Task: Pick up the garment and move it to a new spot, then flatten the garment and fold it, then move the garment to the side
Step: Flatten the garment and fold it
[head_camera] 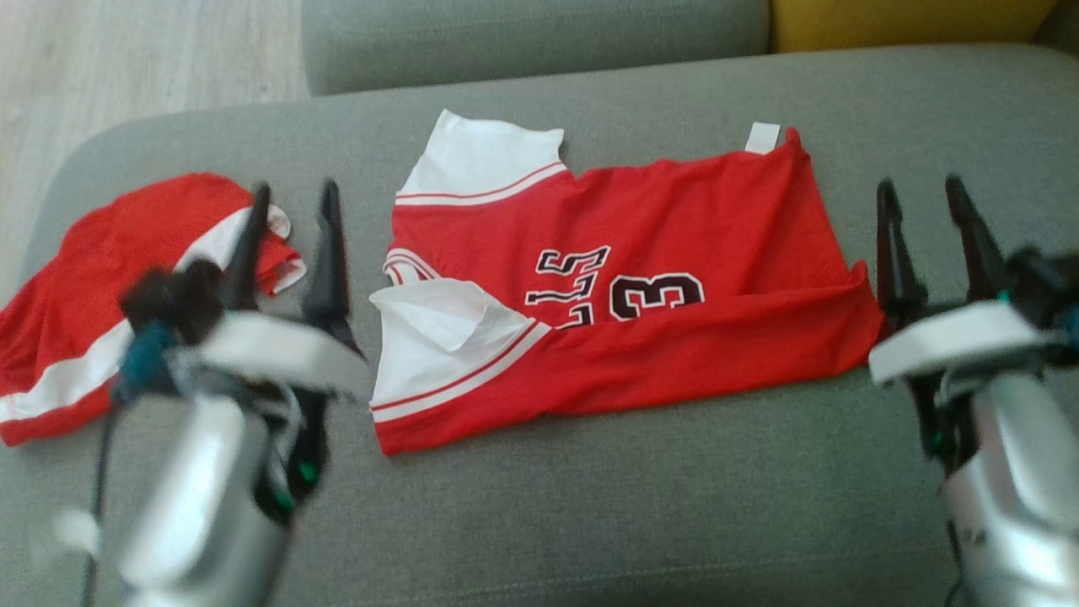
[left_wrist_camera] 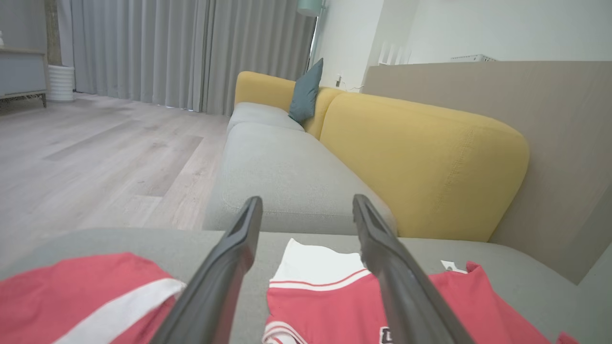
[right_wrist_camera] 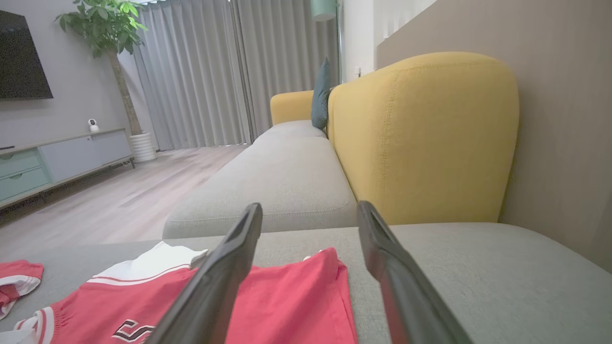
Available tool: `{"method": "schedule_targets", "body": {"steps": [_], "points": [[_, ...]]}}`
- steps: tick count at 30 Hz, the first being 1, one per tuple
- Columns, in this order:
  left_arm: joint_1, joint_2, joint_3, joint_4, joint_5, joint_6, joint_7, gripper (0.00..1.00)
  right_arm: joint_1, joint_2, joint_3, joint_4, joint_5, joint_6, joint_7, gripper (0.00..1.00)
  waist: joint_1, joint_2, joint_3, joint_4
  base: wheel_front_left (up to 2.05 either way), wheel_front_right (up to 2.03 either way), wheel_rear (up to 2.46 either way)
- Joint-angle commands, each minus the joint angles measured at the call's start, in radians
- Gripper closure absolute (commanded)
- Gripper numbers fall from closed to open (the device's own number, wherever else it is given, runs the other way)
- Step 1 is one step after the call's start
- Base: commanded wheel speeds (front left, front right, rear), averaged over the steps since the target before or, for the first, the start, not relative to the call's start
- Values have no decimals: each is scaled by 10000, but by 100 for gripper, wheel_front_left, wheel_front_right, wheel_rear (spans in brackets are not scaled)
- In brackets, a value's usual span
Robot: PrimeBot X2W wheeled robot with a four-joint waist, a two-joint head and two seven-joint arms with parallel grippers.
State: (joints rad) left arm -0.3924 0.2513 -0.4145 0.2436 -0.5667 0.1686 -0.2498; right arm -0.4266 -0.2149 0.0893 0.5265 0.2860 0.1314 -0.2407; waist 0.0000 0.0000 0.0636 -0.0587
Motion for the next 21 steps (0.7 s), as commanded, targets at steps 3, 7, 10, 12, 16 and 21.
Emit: {"method": "schedule_targets", "body": {"steps": [3, 7, 10, 12, 16, 21], "points": [[899, -470, 895, -1148, 447, 78, -117, 0, 795, 661, -571, -1370, -687, -7, -184, 0, 0, 0, -268, 10, 0, 0, 0], [2263, -1078, 1271, -1476, 898, -169, -118, 0, 1948, 1338, -1251, -2644, -1297, -7, -204, 0, 0, 0, -371, 3, 0, 0, 0], [2845, -1324, 1457, -1294, 1176, -401, -118, 0, 2617, 1554, -1457, -3270, -1568, -7, -207, 0, 0, 0, -356, 7, 0, 0, 0], [3014, -1428, 1501, -1066, 1341, -573, -119, 0, 2856, 1608, -1518, -3490, -1638, -7, -207, 0, 0, 0, -332, 2, 0, 0, 0], [2984, -1532, 1402, -261, 1601, -806, -119, 0, 2936, 1638, -1503, -3739, -1655, -7, -207, 0, 0, 0, -252, -57, 0, 0, 0], [2590, -1531, 1220, 1244, 1763, -664, 257, 0, 2788, 1643, -1435, -3933, -1608, -7, -129, 0, 0, 0, -81, -203, 0, 0, 0]]}}
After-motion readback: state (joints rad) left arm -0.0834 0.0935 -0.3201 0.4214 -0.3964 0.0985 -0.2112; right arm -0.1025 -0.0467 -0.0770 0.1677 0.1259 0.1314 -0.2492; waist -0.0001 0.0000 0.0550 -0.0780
